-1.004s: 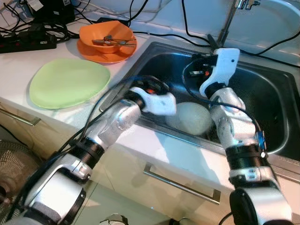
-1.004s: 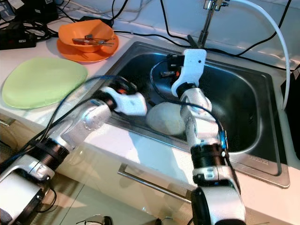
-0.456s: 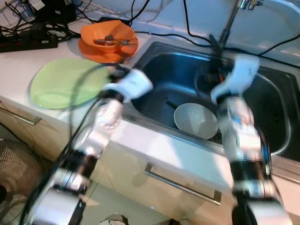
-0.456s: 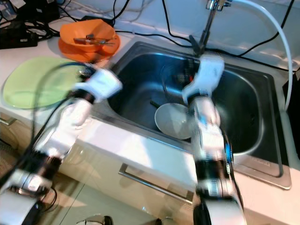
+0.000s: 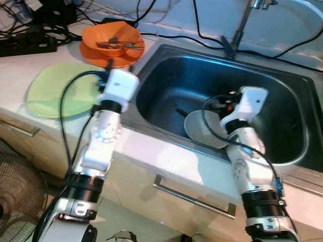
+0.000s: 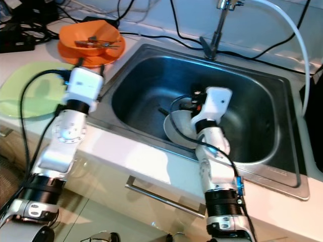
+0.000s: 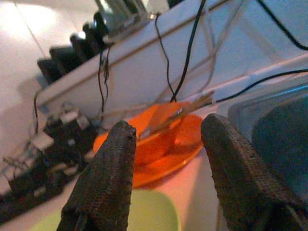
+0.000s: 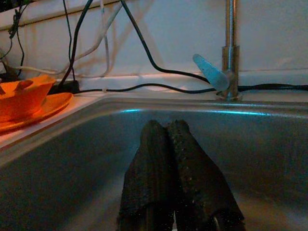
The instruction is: Kitchen organization
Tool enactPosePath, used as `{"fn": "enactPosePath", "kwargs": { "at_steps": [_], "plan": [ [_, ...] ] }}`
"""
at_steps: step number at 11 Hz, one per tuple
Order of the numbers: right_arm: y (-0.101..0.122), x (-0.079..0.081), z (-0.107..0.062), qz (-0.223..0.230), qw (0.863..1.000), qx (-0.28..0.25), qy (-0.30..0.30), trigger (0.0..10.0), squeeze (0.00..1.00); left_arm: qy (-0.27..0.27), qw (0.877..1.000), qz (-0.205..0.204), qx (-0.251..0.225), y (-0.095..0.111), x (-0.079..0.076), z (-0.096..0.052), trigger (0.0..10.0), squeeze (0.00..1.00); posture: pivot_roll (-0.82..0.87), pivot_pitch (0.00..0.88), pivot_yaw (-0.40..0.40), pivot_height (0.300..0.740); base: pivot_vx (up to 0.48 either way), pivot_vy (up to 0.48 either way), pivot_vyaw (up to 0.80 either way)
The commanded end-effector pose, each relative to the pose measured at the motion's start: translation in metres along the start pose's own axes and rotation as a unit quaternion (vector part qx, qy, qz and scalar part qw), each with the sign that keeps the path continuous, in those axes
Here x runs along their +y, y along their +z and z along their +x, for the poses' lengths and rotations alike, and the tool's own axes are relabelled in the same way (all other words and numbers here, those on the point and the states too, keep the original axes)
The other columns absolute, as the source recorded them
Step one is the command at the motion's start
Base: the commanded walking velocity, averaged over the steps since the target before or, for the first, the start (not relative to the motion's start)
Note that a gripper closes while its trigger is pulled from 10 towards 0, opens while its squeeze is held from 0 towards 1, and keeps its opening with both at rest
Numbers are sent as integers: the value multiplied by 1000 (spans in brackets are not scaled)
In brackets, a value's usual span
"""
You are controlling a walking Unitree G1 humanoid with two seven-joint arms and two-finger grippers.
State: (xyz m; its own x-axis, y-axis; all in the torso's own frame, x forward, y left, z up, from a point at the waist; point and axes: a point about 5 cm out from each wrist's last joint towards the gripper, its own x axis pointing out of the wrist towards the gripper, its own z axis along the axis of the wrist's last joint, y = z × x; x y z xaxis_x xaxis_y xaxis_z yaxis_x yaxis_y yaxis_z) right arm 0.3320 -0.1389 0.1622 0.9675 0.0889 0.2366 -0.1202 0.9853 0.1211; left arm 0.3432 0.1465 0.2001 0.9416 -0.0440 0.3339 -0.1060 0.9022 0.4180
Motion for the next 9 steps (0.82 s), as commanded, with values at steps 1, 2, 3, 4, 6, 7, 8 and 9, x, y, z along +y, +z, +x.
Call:
{"fn": "enactPosePath", "kwargs": {
  "at_steps": [1, 2, 3, 4, 6, 7, 8, 9],
  "plan": [
    [0, 0, -1, -6, 1000, -5, -1, 10000, 0, 3, 1000, -12, 16, -5, 5, -2, 10000, 0, 26, 97, -40, 740, 0, 0, 0],
    [-2, 4, 0, -6, 1000, 2, 6, 10000, 0, 30, 999, 24, 33, -9, 22, -1, 10000, 0, 31, 98, -46, 740, 0, 0, 0],
    [-4, 5, 0, -6, 1000, 6, 9, 10000, 0, 60, 996, 6, 70, -15, 35, 1, 10000, 0, 31, 98, -47, 740, 0, 0, 0],
    [-4, 6, 0, -6, 1000, 8, 11, 10000, 0, 74, 993, -22, 90, -18, 41, 2, 10000, 0, 31, 97, -47, 740, 0, 0, 0],
    [-5, 10, 2, -7, 1000, 17, 20, 10000, 0, 49, 984, -103, 135, -17, 50, 10, 10000, 0, 32, 99, -49, 740, 0, 0, 0],
    [-6, 11, 2, -7, 1000, 18, 22, 10000, 0, 42, 978, -137, 154, -16, 55, 13, 10000, 0, 34, 99, -50, 740, 0, 0, 0],
    [-6, 12, 2, -7, 999, 19, 26, 10000, 0, 11, 971, -167, 171, -13, 57, 16, 10000, 0, 37, 101, -50, 740, 0, 0, 0],
    [-7, 13, 3, -8, 999, 23, 30, 10000, 0, -8, 962, -199, 188, -14, 57, 18, 10000, 0, 37, 100, -49, 740, 0, 0, 0]
  ]
}}
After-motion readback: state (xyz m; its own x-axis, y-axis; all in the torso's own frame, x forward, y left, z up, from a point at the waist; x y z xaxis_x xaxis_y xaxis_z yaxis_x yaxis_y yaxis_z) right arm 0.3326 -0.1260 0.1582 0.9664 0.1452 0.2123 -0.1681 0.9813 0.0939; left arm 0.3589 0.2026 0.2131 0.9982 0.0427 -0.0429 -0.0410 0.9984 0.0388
